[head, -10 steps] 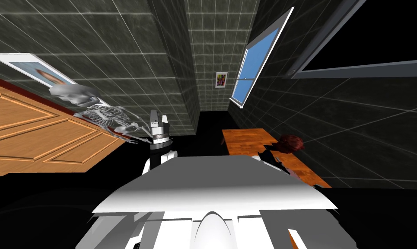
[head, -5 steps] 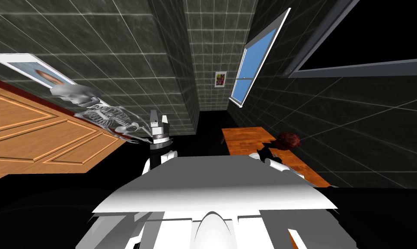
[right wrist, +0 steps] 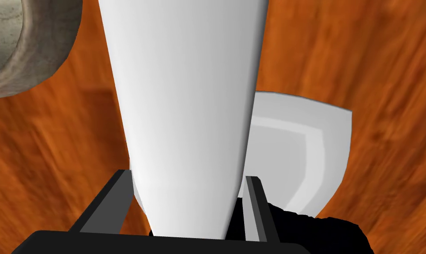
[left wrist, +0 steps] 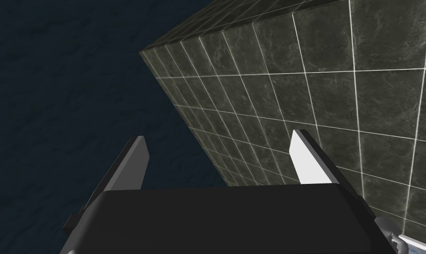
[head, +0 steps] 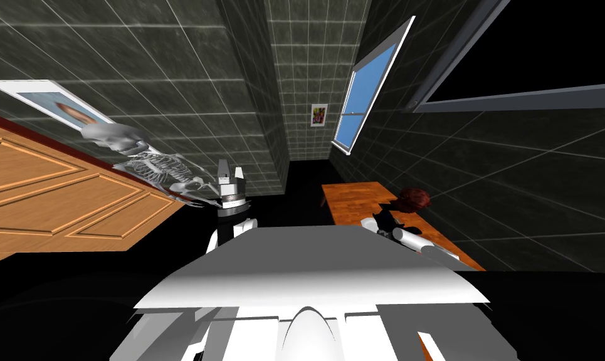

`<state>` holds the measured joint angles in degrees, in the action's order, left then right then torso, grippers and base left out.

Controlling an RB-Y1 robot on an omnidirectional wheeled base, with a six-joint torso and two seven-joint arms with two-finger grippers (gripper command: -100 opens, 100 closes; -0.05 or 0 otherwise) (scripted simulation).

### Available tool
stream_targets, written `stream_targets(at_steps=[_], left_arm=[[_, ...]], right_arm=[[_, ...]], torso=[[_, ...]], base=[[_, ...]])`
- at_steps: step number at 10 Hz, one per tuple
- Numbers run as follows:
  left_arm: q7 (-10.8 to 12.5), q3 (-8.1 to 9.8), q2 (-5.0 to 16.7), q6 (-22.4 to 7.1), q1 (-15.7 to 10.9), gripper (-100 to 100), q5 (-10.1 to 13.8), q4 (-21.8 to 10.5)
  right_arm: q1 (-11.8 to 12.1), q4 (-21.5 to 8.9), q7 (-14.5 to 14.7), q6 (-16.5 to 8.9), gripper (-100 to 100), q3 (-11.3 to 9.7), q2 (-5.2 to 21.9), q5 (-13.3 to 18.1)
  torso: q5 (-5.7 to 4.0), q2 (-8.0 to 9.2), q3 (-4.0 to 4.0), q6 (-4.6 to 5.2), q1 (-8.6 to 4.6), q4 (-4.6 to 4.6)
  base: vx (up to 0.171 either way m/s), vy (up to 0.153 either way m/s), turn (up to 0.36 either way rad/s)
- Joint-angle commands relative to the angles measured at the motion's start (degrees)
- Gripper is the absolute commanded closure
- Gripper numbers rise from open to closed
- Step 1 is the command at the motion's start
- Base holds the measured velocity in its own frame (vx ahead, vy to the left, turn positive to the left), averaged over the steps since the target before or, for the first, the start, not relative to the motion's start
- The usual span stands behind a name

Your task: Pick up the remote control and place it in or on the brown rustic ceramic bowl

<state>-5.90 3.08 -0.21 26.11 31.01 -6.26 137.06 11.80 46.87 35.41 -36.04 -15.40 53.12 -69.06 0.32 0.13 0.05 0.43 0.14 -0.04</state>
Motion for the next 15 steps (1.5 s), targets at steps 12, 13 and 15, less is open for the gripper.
stream_targets(at_steps=[12, 13, 15], left_arm=[[0.0, 0.0, 0.0, 0.0, 0.0, 0, 0.0, 0.0], [0.0, 0.0, 0.0, 0.0, 0.0, 0, 0.0, 0.0], [0.0, 0.0, 0.0, 0.0, 0.0, 0, 0.0, 0.0]], right_arm=[[5.7, 8.0, 6.7, -6.8, 100, -1.8, 8.0, -14.2], [6.0, 8.4, 7.1, -7.1, 100, -1.9, 8.4, -15.0], [7.0, 9.5, 8.4, -8.4, 100, -2.5, 9.4, -17.5]], torso=[[0.0, -0.09, -0.04, -0.05, 0.08, 0.0], [0.01, -0.07, -0.03, -0.04, 0.13, 0.0], [0.03, -0.07, -0.03, -0.03, 0.15, 0.01]], base=[[-0.043, 0.04, -0.022], [-0.046, 0.052, -0.023], [-0.039, 0.052, -0.029]])
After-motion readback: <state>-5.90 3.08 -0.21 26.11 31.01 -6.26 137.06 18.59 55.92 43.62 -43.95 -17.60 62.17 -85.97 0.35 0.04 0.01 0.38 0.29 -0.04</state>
